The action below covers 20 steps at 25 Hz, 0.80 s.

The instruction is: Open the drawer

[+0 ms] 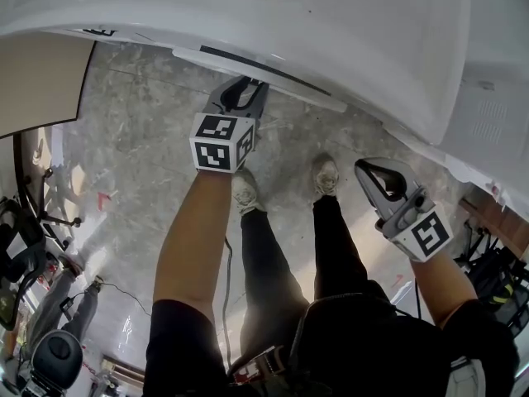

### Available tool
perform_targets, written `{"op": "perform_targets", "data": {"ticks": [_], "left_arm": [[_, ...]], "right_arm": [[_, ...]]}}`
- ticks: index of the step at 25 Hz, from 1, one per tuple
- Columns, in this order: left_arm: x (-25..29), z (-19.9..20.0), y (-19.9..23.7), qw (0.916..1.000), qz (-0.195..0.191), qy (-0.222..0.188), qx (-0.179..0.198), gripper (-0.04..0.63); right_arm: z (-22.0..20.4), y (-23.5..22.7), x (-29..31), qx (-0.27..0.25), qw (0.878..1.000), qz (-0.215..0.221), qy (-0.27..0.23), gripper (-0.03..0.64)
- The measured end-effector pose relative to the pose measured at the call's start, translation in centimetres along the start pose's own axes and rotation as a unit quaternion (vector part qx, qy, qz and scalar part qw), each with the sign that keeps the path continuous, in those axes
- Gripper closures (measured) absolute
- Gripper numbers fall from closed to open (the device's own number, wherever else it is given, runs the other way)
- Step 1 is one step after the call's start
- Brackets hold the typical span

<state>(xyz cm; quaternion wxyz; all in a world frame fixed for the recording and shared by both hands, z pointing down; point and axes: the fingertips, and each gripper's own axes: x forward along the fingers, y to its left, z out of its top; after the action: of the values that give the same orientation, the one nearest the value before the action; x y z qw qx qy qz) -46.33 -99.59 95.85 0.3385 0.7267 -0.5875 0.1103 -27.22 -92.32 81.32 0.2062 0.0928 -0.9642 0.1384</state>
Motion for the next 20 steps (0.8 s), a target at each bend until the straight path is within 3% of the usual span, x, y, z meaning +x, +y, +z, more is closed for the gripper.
{"op": "perform_targets", "data": {"ticks": [20], "left_arm": [[-3.2, -2.6, -0.5, 0.9999, -0.001, 0.008, -0.009, 0.459]], "right_arm": [[0.7, 0.4, 0.2, -0.010, 1.000, 0.000, -0.003, 0.621]]}}
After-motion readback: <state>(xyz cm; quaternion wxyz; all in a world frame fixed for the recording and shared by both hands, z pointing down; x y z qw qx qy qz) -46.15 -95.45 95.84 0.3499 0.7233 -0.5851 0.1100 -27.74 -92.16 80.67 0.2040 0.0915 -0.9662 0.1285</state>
